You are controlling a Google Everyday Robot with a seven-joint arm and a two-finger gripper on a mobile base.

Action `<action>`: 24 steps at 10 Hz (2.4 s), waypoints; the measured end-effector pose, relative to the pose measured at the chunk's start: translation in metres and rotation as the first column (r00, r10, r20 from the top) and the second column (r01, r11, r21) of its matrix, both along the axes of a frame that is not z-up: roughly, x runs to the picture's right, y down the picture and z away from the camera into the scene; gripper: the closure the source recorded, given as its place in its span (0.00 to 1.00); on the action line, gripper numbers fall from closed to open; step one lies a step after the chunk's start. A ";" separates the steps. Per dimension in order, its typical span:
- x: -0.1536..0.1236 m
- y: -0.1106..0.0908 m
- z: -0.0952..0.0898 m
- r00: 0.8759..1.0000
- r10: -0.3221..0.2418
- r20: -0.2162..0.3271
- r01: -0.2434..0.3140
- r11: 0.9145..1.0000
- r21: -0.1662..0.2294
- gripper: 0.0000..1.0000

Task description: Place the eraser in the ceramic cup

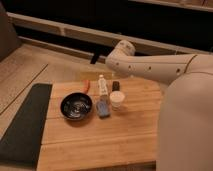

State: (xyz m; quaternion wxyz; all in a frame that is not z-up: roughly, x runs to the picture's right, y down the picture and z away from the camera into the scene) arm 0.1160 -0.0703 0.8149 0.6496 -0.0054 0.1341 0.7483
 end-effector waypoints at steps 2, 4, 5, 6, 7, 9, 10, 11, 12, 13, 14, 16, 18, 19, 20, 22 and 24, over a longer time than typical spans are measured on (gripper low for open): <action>0.006 -0.010 0.017 0.998 0.047 0.042 -0.048 0.998 0.038 0.35; 0.016 -0.014 0.035 0.991 0.076 0.111 -0.083 0.995 0.063 0.35; 0.019 -0.012 0.046 0.985 0.091 0.149 -0.101 0.993 0.061 0.35; 0.023 -0.009 0.054 0.980 0.106 0.171 -0.117 0.992 0.054 0.35; 0.031 0.000 0.070 0.969 0.132 0.208 -0.141 0.989 0.033 0.35; 0.040 0.014 0.086 0.964 0.134 0.230 -0.135 0.991 -0.010 0.35; 0.040 0.017 0.091 0.963 0.130 0.237 -0.129 0.991 -0.021 0.35; 0.039 0.018 0.092 0.962 0.132 0.239 -0.130 0.991 -0.026 0.35; 0.039 0.018 0.092 0.962 0.131 0.239 -0.129 0.991 -0.025 0.35; 0.040 0.017 0.091 0.963 0.129 0.236 -0.127 0.992 -0.023 0.35; 0.042 0.018 0.090 0.965 0.133 0.226 -0.131 0.991 -0.020 0.35; 0.067 0.017 0.092 0.980 0.135 0.146 -0.135 0.991 -0.005 0.35; 0.077 0.011 0.099 0.985 0.135 0.105 -0.136 0.991 0.010 0.35; 0.073 0.004 0.106 0.986 0.132 0.105 -0.135 0.991 0.021 0.35; 0.069 0.001 0.114 0.985 0.130 0.117 -0.134 0.991 0.022 0.35; 0.058 0.006 0.134 0.978 0.130 0.162 -0.132 0.991 0.000 0.35; 0.050 0.022 0.162 0.967 0.137 0.215 -0.130 0.990 -0.049 0.35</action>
